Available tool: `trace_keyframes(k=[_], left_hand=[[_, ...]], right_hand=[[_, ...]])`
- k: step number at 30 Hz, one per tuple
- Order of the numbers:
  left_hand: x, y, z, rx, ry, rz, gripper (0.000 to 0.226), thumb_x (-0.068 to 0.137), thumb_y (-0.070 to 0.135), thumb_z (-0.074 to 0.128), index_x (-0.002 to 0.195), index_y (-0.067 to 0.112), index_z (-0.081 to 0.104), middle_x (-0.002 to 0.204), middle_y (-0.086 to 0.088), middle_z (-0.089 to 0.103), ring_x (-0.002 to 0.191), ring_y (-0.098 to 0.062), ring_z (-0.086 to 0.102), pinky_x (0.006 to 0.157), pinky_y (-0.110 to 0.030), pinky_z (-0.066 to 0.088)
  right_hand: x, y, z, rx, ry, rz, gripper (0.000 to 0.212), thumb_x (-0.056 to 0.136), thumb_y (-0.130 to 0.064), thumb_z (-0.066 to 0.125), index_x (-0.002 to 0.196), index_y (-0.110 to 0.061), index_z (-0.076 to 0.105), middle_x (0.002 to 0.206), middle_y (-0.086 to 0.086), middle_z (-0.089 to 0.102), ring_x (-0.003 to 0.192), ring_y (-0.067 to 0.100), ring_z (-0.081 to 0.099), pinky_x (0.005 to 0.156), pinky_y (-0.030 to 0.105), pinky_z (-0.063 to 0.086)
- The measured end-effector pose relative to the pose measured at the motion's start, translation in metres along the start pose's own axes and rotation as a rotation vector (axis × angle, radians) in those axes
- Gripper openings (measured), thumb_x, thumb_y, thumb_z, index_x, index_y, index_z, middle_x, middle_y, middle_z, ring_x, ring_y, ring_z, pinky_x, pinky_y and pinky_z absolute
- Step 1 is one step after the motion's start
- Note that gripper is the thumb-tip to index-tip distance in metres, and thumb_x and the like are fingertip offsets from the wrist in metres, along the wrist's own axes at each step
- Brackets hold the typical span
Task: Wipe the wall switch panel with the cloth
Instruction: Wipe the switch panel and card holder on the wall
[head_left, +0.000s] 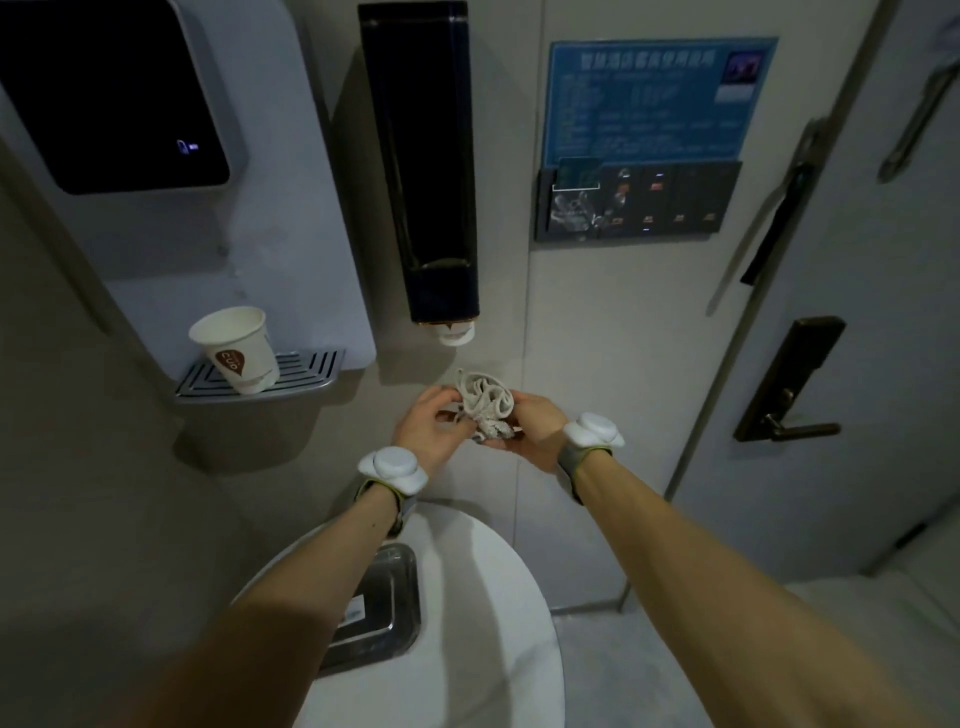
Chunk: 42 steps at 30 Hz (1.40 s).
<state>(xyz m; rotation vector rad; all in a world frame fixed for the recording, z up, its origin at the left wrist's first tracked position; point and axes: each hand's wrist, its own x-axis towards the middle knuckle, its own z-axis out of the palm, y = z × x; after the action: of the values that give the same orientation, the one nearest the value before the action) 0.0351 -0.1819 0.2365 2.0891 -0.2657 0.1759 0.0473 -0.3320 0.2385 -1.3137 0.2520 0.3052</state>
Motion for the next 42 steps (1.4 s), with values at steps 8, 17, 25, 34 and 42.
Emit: trace_keyframes(k=[8, 17, 25, 34, 42], left_hand=[[0.015, 0.023, -0.002, 0.264, -0.078, 0.216, 0.022, 0.081, 0.016, 0.065, 0.102, 0.013, 0.071, 0.115, -0.003, 0.064, 0.098, -0.020, 0.063, 0.086, -0.027, 0.048], [0.049, 0.065, -0.005, 0.460, -0.105, 0.497, 0.035, 0.089, 0.010, 0.050, 0.124, 0.012, 0.057, 0.130, -0.004, 0.053, 0.115, -0.020, 0.052, 0.093, -0.019, 0.036], [0.088, 0.111, -0.023, 0.957, 0.096, 0.761, 0.032, 0.071, 0.007, 0.066, 0.102, 0.011, 0.067, 0.105, -0.007, 0.067, 0.093, -0.030, 0.063, 0.091, -0.042, 0.047], [0.113, 0.125, -0.036, 1.392, 0.169, 0.724, 0.034, 0.066, 0.013, 0.066, 0.101, 0.011, 0.065, 0.112, -0.010, 0.064, 0.113, -0.030, 0.055, 0.110, -0.052, 0.019], [0.116, 0.131, -0.041, 1.514, 0.203, 0.707, 0.039, 0.072, 0.022, 0.066, 0.109, 0.010, 0.066, 0.123, -0.015, 0.062, 0.123, -0.031, 0.052, 0.114, -0.048, -0.004]], right_hand=[[-0.010, -0.018, -0.013, 0.069, -0.089, -0.031, 0.029, 0.091, -0.032, 0.058, 0.109, -0.010, 0.066, 0.103, 0.011, 0.070, 0.093, 0.024, 0.067, 0.085, 0.037, 0.056], [-0.019, -0.067, -0.037, -0.060, 0.185, -0.379, 0.019, 0.087, -0.005, 0.063, 0.104, -0.012, 0.062, 0.099, 0.017, 0.065, 0.085, 0.029, 0.063, 0.083, 0.044, 0.053], [-0.029, -0.128, -0.084, -0.216, 0.399, -0.604, 0.026, 0.088, -0.005, 0.061, 0.114, -0.007, 0.061, 0.094, 0.007, 0.065, 0.069, 0.008, 0.060, 0.053, 0.016, 0.053], [-0.015, -0.184, -0.103, -0.371, 0.545, -0.755, 0.028, 0.079, -0.026, 0.070, 0.105, -0.027, 0.060, 0.110, 0.005, 0.067, 0.095, 0.024, 0.066, 0.084, 0.044, 0.058], [0.002, -0.214, -0.106, -0.510, 0.631, -0.855, 0.030, 0.082, -0.025, 0.068, 0.108, -0.012, 0.060, 0.111, 0.008, 0.066, 0.096, 0.022, 0.061, 0.077, 0.029, 0.048]])
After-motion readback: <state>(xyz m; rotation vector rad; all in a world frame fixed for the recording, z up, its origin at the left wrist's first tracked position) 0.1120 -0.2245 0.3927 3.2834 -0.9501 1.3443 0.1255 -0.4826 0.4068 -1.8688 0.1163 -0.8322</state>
